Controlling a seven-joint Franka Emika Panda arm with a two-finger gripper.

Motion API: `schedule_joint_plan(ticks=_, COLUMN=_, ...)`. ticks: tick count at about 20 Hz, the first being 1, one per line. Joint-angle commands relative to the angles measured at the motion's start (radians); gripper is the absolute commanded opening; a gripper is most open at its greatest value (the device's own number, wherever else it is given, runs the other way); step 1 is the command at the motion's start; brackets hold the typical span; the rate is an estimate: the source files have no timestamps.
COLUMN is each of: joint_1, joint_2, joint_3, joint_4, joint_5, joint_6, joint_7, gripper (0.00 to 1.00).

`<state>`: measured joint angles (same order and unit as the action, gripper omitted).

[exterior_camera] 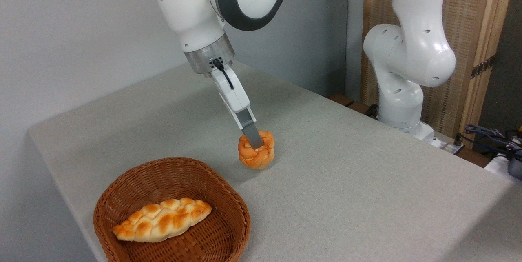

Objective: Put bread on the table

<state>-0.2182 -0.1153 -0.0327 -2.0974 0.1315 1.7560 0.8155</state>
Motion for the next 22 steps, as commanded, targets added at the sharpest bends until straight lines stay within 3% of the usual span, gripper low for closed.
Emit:
schedule_joint_plan(ticks=1, joint_1=-0.01, joint_2=-0.014, joint_3=0.01, joint_4=-0.01, joint_5=-0.033, joint_6=0.014, joint_7=-0.022, gripper=1.0)
schedule_joint_plan(ticks=4, joint_1=-0.012, joint_2=-0.015, joint_3=0.01, joint_4=-0.009, joint_5=-0.053, joint_6=0.014, joint_7=-0.05, gripper=1.0)
schedule_joint_plan(ticks=8, joint_1=-0.017, joint_2=-0.023, joint_3=0.01, joint_4=0.007, joint_5=-0.121, joint_6=0.014, joint_7=-0.085, gripper=1.0)
schedule_joint_plan(ticks=13, joint_1=-0.001, joint_2=-0.024, joint_3=0.028, joint_4=0.146, joint_5=-0.156, joint_6=-0.001, joint_7=-0.111, gripper=1.0)
schedule_joint_plan(ticks=17, joint_1=0.0, joint_2=-0.024, joint_3=0.123, joint_4=0.253, joint_5=-0.286, joint_6=-0.032, joint_7=-0.159, gripper=1.0)
schedule_joint_plan(ticks=22, joint_1=0.095, joint_2=-0.021, joint_3=0.143, joint_4=0.342, joint_5=-0.277, joint_6=-0.05, joint_7=-0.127, gripper=1.0)
